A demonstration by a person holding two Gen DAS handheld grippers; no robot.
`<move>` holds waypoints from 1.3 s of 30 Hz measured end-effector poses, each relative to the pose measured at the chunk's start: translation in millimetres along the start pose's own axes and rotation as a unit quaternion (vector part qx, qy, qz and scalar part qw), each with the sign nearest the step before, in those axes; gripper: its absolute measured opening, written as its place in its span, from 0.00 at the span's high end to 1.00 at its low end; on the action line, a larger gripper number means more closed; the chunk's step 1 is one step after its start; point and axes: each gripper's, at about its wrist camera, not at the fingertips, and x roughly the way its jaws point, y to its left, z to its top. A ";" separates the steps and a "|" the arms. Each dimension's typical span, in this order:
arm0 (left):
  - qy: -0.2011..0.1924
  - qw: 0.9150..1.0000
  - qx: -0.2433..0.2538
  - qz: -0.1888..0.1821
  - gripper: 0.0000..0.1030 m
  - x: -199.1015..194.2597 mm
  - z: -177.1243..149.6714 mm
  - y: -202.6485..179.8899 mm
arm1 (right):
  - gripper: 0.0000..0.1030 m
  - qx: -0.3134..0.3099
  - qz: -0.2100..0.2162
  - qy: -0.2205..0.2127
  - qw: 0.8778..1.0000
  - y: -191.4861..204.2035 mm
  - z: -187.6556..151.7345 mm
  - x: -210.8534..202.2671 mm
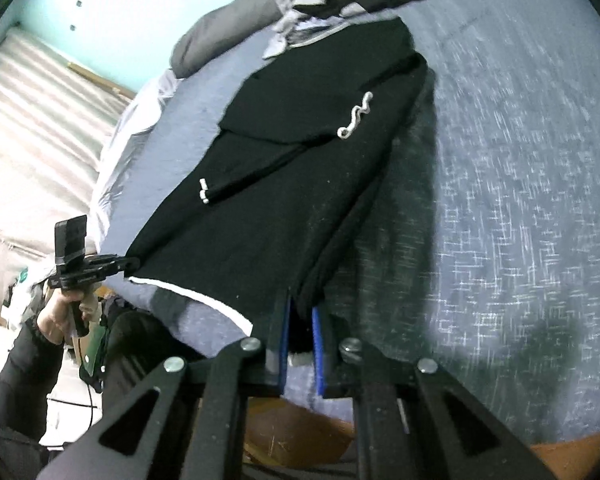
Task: Fold clothes
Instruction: 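Grasp the white-trimmed hem with both grippers, then lift the hem with both grippers and fold it toward the collar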
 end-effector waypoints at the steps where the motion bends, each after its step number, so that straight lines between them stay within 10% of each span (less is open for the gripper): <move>1: -0.002 1.000 0.003 -0.002 0.93 -4.3 0.3 0.5 | 0.92 -0.006 0.005 -0.002 1.000 1.8 -0.8 -2.1; 16: -0.006 0.999 0.038 -0.031 0.93 -53.9 -48.8 -33.5 | 0.92 -0.062 0.053 0.006 0.997 28.1 -40.2 -29.9; 25: -0.026 0.999 0.022 -0.024 0.93 -45.4 -10.5 -20.3 | 0.92 -0.061 0.040 -0.006 0.997 28.6 -11.4 -18.1; 39: -0.079 0.997 -0.016 -0.020 0.93 -22.0 171.9 35.6 | 0.92 -0.019 0.032 -0.068 0.997 1.2 148.1 -5.1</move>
